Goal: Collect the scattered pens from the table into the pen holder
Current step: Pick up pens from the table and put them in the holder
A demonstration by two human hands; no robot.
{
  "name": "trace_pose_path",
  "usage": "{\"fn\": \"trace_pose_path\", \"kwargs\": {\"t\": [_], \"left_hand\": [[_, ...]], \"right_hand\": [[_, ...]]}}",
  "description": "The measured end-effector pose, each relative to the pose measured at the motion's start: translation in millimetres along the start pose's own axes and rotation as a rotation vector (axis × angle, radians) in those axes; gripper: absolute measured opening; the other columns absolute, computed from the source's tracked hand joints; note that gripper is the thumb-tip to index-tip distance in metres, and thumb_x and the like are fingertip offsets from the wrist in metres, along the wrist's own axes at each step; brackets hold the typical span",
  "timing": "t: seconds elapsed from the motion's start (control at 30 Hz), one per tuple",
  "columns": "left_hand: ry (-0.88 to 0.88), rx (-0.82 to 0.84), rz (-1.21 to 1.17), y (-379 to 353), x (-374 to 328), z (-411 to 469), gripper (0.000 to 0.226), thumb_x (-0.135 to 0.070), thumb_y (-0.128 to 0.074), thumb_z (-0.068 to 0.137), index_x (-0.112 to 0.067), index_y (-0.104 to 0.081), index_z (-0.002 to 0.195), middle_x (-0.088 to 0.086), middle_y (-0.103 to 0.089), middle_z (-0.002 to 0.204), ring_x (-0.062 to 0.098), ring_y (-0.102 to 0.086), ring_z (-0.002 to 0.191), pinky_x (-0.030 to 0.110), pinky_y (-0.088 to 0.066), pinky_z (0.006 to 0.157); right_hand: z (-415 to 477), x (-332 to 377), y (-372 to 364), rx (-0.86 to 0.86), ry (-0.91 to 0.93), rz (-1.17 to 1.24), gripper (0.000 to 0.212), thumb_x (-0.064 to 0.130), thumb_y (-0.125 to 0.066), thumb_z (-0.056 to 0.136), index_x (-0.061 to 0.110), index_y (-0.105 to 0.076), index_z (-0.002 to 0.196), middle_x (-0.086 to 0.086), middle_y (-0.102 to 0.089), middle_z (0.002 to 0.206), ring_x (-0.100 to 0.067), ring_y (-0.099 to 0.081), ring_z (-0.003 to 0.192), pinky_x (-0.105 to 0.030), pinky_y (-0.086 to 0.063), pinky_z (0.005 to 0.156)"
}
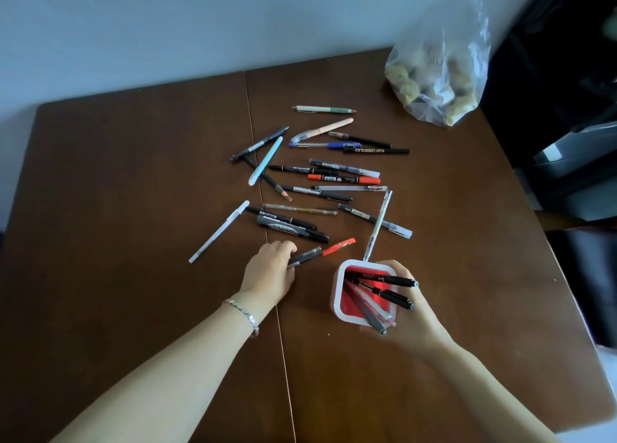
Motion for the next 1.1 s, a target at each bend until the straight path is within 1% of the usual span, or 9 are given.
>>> {"fn": "trace_pose_path", "kwargs": {"t": [0.17, 0.3, 0.4, 0.53, 0.67, 0.77, 0.87, 0.97, 1.1], "left_hand": [[0.042, 0.188, 0.091, 0, -21, 17, 0.031, -0.025, -0.059, 0.087, -0.016, -0.050, 0.115, 0.004, -0.057, 0.113, 0.023, -0.052, 0.106, 0.036, -0.049, 0.082], [0.195, 0.315, -0.012, -3, -23, 16, 0.018, -0.014, -0.054, 0.088, -0.014, -0.056, 0.106, 0.009, -0.063, 0.107, 0.027, -0.059, 0.098, 0.039, -0.051, 0.083], [0.195, 0.332, 0.034, -9, -16, -1, 0.022, -0.011, -0.046, 0.092, -0.007, -0.052, 0.114, 0.013, -0.053, 0.119, 0.030, -0.050, 0.110, 0.040, -0.046, 0.092], [0.156, 0.263, -0.008, -10, 0, -46, 0.020, -0.016, -0.037, 0.097, -0.007, -0.042, 0.114, 0.014, -0.048, 0.114, 0.027, -0.049, 0.101, 0.038, -0.047, 0.086], [0.259, 0.122, -0.626, 14, 3, -82, 0.016, -0.015, -0.036, 0.098, -0.014, -0.041, 0.113, -0.001, -0.055, 0.081, 0.013, -0.056, 0.071, 0.030, -0.050, 0.072], [0.318, -0.088, -1.145, 48, -6, -95, 0.022, -0.010, -0.041, 0.096, -0.023, -0.049, 0.113, 0.001, -0.064, 0.084, 0.016, -0.067, 0.088, 0.028, -0.050, 0.086], [0.155, -0.326, -1.418, 82, -25, -96, 0.012, -0.026, -0.060, 0.085, -0.034, -0.056, 0.092, 0.005, -0.066, 0.099, 0.023, -0.063, 0.107, 0.029, -0.045, 0.089], [-0.060, -0.483, -1.396, 90, -50, -88, 0.015, -0.035, -0.069, 0.076, -0.044, -0.058, 0.083, 0.008, -0.069, 0.102, 0.023, -0.063, 0.104, 0.027, -0.048, 0.086], [-0.028, -0.203, -1.126, 53, -71, -87, 0.013, -0.015, -0.054, 0.091, -0.017, -0.053, 0.104, 0.002, -0.066, 0.112, 0.005, -0.063, 0.104, 0.011, -0.049, 0.082]], "right_hand": [[-1, 2, -2, -0.014, 0.016, -0.053, 0.092, 0.033, -0.086, 0.052, 0.026, -0.035, 0.128, -0.002, -0.048, 0.128, -0.017, -0.051, 0.119, -0.039, -0.052, 0.095], [-1, 0, -1, -0.040, 0.038, -0.069, 0.094, 0.033, -0.088, 0.052, 0.024, -0.035, 0.129, -0.003, -0.048, 0.128, -0.017, -0.051, 0.120, -0.039, -0.051, 0.096], [0, 2, -2, -0.032, 0.055, -0.069, 0.093, 0.035, -0.087, 0.052, 0.025, -0.035, 0.129, 0.000, -0.048, 0.127, -0.015, -0.052, 0.119, -0.033, -0.051, 0.096], [-1, 0, -3, -0.030, 0.067, -0.064, 0.097, 0.042, -0.086, 0.050, 0.025, -0.033, 0.129, -0.001, -0.047, 0.127, -0.016, -0.051, 0.119, -0.024, -0.050, 0.094], [-1, -3, -4, -0.033, 0.071, -0.072, 0.098, 0.035, -0.083, 0.049, 0.020, -0.032, 0.131, -0.008, -0.045, 0.128, -0.019, -0.050, 0.119, -0.022, -0.050, 0.094], [-1, -1, -6, -0.027, 0.073, -0.070, 0.098, 0.033, -0.084, 0.048, 0.018, -0.033, 0.130, -0.006, -0.046, 0.127, -0.015, -0.051, 0.118, -0.015, -0.049, 0.090], [-1, 3, -15, 0.007, 0.096, -0.091, 0.096, 0.019, -0.089, 0.051, 0.034, -0.030, 0.126, 0.003, -0.044, 0.125, 0.000, -0.048, 0.116, -0.007, -0.045, 0.087], [0, 8, -29, 0.040, 0.138, -0.127, 0.093, 0.020, -0.087, 0.053, 0.040, -0.029, 0.122, 0.004, -0.042, 0.125, -0.002, -0.049, 0.116, -0.008, -0.045, 0.090], [3, 11, -44, 0.057, 0.151, -0.132, 0.089, 0.024, -0.087, 0.054, 0.030, -0.036, 0.126, -0.004, -0.045, 0.126, -0.018, -0.050, 0.118, -0.027, -0.050, 0.095]]}}
Point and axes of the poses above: each hand's wrist, its own z-axis towards the middle knuckle, its own y-axis out of the back of the hand, x = y × z, the point moved 2 cm from there along z, towards the middle knuckle
